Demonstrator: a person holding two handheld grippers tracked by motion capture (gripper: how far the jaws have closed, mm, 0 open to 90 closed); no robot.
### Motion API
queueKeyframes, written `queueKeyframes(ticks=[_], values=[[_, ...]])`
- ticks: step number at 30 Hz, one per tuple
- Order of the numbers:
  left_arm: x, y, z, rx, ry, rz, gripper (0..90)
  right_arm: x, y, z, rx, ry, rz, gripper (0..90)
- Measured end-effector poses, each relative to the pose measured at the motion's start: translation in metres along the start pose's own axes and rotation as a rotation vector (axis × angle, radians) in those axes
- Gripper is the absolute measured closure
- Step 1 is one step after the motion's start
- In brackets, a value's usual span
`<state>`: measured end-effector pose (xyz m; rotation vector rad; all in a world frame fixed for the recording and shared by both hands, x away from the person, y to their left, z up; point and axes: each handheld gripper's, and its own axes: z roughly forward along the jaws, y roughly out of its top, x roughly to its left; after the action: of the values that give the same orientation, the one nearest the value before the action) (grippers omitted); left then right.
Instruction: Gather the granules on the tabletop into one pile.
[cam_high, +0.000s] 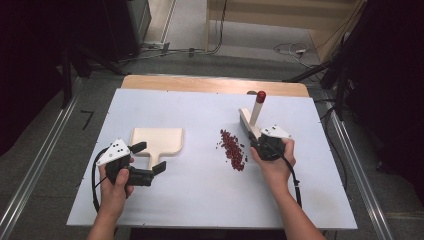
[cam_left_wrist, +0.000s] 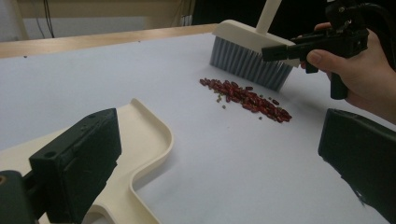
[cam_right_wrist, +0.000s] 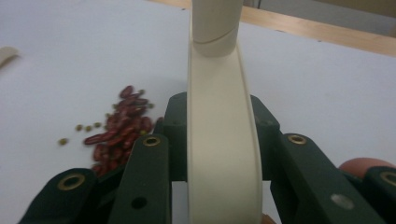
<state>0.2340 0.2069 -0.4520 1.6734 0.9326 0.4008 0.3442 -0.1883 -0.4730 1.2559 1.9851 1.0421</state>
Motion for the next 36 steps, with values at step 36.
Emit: queueKeyframes(ticks=[36], values=[[0.0, 0.0, 0.001, 0.002, -0.003, 0.004, 0.0, -0.001, 0.011, 0.014, -0.025, 0.245, -0.287, 65.8]])
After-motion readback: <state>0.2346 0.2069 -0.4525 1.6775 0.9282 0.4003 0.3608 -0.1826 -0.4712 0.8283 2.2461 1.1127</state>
